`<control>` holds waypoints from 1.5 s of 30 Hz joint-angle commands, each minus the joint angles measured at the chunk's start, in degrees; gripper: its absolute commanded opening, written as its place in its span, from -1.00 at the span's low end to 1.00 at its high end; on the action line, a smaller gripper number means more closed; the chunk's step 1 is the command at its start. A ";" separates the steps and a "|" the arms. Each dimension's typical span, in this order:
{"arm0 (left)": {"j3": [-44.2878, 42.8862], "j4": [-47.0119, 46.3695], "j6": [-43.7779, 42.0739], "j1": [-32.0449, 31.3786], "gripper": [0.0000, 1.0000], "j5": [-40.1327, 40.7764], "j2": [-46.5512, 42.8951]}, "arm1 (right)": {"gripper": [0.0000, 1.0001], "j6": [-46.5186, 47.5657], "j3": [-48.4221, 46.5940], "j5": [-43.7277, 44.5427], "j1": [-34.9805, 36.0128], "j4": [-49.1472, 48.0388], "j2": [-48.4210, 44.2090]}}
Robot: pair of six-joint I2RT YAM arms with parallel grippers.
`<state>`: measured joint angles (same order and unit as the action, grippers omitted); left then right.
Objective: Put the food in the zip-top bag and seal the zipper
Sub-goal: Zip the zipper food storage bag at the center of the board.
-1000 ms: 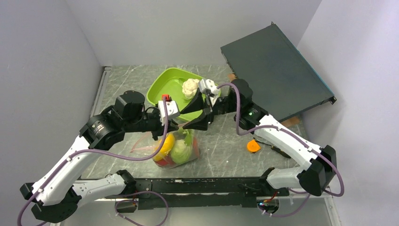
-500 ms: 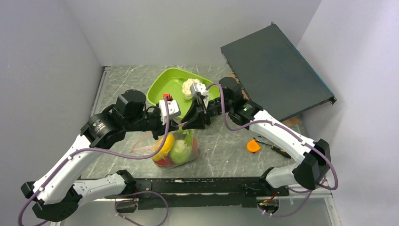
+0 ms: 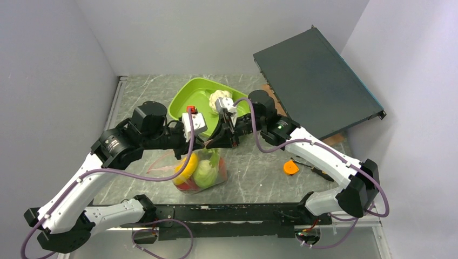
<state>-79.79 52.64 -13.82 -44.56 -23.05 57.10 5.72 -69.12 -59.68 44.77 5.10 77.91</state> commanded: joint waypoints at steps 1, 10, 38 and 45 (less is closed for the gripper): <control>-2.42 -1.23 0.54 0.18 -1.00 -0.82 0.12 | -0.65 0.08 -2.49 2.06 0.49 -2.09 -0.92; -2.23 -0.49 0.41 0.17 -1.00 0.91 -0.15 | -1.00 -2.59 0.66 5.56 0.85 -7.98 -2.82; 6.24 12.66 4.10 2.37 -1.00 9.34 -19.20 | -1.00 -12.81 15.21 6.99 -10.40 -24.41 -10.49; 7.26 15.30 6.55 2.33 -1.00 11.09 -24.39 | -1.00 -12.57 15.12 7.74 -10.64 -23.94 -10.18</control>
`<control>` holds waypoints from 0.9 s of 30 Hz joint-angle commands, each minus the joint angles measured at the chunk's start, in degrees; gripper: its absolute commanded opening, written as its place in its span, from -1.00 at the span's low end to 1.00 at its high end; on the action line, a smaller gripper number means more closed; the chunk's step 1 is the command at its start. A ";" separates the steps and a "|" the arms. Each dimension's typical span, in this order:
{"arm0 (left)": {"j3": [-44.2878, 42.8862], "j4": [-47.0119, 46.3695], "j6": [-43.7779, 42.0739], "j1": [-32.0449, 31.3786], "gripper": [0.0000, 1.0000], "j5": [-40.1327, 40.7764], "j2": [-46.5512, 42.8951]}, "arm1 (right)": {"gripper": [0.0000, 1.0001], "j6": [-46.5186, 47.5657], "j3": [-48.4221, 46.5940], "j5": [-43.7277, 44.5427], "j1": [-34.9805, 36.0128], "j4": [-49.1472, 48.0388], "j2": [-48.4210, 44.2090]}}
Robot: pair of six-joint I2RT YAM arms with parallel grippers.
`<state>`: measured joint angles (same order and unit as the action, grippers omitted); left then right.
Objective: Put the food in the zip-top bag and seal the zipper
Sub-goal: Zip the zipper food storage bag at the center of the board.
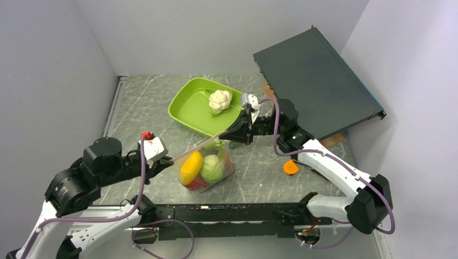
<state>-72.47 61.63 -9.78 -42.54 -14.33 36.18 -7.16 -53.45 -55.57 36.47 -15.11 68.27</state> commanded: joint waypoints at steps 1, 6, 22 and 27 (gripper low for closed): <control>-0.07 6.78 2.87 0.34 -1.00 2.70 -3.96 | -1.00 0.30 -0.57 3.59 -2.36 -3.88 -0.48; -0.88 8.61 3.85 0.35 -1.00 3.29 -5.56 | -1.00 0.00 -0.95 3.55 -2.48 -4.17 0.28; -3.20 10.63 3.95 0.35 -0.97 0.29 -5.77 | -1.00 0.97 -3.13 -0.28 -1.53 -3.58 2.52; -3.91 8.68 5.27 0.30 0.17 0.42 -6.12 | -1.00 3.53 -5.63 -0.85 1.13 -1.65 4.76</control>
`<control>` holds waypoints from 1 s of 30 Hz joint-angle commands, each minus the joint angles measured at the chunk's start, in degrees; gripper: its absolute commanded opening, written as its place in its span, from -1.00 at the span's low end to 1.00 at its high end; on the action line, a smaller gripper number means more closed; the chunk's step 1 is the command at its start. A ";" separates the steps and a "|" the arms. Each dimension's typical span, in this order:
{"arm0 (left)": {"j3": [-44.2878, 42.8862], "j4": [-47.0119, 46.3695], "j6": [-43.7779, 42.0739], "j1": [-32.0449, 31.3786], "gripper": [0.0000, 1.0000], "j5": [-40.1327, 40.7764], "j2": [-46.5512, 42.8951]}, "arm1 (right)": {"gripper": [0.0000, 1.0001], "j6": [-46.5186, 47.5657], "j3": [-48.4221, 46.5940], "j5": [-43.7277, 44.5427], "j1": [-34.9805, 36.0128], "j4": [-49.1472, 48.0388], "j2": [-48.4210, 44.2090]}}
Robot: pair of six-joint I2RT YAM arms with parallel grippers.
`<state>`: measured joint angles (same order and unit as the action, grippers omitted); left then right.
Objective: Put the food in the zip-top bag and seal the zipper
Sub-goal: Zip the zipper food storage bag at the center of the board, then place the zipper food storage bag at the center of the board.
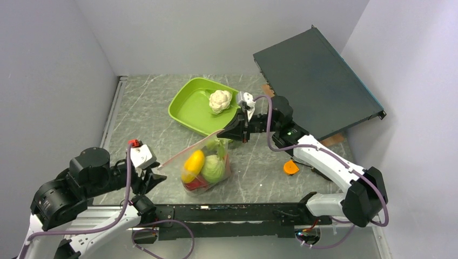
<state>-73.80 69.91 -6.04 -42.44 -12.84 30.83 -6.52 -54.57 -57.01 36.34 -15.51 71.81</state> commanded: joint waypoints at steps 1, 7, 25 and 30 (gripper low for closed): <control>-2.92 0.00 1.79 0.23 0.42 -0.77 -1.09 | -1.00 2.59 -4.77 0.54 1.62 -1.80 1.68; -7.75 -0.29 2.46 0.20 0.98 4.37 -2.29 | -1.00 2.87 -7.53 -0.58 3.98 -2.74 5.17; -15.13 -6.77 9.33 0.23 0.99 15.14 -6.11 | -1.00 -2.92 -24.44 1.67 10.96 -12.14 26.73; -16.36 -6.40 10.27 0.25 0.99 16.85 -6.54 | -1.00 -14.65 -31.88 6.93 11.14 -17.43 37.39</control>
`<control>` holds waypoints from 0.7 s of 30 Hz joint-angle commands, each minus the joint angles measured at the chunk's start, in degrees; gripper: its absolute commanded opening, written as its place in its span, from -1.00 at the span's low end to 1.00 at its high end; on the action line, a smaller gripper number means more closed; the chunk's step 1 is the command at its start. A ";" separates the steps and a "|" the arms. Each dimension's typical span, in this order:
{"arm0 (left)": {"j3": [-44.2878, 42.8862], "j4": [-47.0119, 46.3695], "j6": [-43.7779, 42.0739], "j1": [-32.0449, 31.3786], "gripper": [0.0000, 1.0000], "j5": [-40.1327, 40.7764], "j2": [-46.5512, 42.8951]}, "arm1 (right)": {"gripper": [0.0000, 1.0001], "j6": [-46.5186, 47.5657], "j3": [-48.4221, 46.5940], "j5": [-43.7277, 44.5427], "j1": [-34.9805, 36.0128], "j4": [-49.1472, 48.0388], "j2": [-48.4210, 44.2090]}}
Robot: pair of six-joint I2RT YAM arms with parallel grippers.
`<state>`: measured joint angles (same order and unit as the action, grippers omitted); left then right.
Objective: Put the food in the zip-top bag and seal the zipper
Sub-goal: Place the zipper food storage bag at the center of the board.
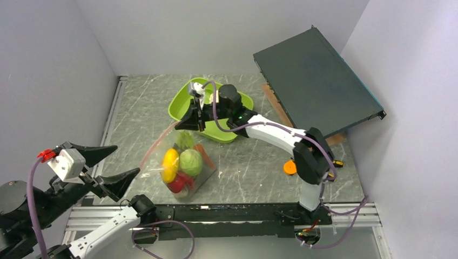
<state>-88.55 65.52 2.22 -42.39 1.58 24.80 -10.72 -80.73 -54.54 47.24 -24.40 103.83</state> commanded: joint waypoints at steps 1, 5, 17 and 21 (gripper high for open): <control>-1.72 -2.12 2.23 0.20 0.99 2.77 -0.73 | -1.00 -12.60 -7.34 5.79 0.32 -9.54 7.45; -1.25 -2.74 3.03 0.16 0.99 3.33 -1.35 | -0.92 -18.33 -11.61 13.16 1.23 -11.19 14.48; 3.15 -4.51 7.06 0.20 0.99 6.73 -3.65 | -0.14 -15.01 -19.79 34.79 4.18 -2.19 26.59; 4.52 -4.52 8.16 0.19 0.99 8.92 -4.19 | 0.20 -8.42 -25.42 40.19 5.47 8.50 27.80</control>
<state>-85.06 63.26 7.97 -42.39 7.79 21.41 -25.43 -98.94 -20.93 51.53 -23.62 131.57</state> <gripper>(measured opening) 0.996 0.564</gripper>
